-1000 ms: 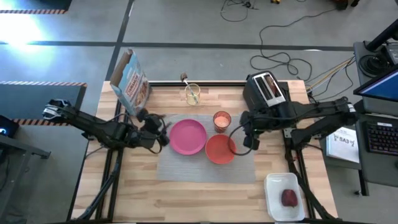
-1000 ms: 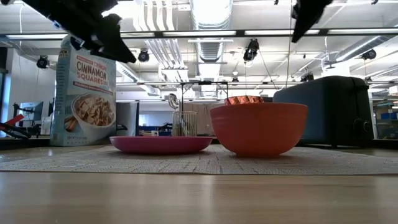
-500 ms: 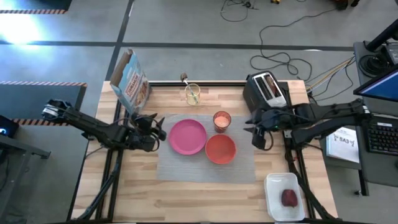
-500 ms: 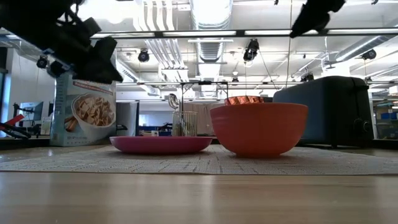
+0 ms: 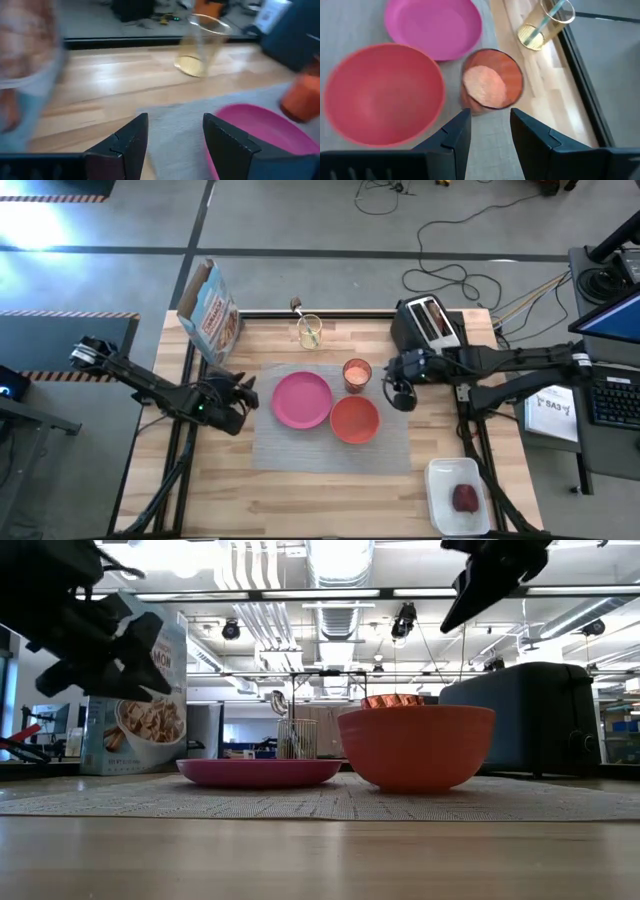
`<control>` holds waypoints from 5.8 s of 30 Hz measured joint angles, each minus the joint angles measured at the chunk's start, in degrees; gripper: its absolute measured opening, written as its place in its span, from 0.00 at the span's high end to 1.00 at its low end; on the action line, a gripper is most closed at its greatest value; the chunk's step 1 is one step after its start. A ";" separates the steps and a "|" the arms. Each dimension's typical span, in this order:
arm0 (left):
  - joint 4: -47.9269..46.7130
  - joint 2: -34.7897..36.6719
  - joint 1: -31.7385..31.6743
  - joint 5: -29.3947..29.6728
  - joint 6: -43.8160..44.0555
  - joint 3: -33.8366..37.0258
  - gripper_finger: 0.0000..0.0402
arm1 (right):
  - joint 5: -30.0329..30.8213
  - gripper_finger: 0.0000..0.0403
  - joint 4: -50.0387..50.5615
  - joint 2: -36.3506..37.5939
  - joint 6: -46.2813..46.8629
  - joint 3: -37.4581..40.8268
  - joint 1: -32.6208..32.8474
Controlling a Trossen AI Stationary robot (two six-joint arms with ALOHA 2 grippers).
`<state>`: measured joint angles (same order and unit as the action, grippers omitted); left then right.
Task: Arrange a breakfast setting
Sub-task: Pour the cereals from the cereal box in the orange bowl
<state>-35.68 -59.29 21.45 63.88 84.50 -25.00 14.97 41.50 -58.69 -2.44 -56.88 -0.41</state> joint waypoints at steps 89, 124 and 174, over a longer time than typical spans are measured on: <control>-40.59 12.49 -13.66 -21.80 -4.02 -15.27 0.62 | -2.44 0.68 -0.31 -1.47 -2.07 0.00 -13.90; -19.32 5.68 -45.86 -18.66 -17.76 -7.21 0.24 | -2.42 0.68 -0.30 -1.45 -2.09 0.00 -13.90; -17.99 -10.97 -44.04 -26.82 -25.85 -15.60 0.28 | -2.43 0.68 -0.28 -1.45 -2.09 0.00 -13.90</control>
<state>-53.67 -70.26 -22.59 37.06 58.65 -40.60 12.54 41.21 -60.14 -4.54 -56.88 -14.31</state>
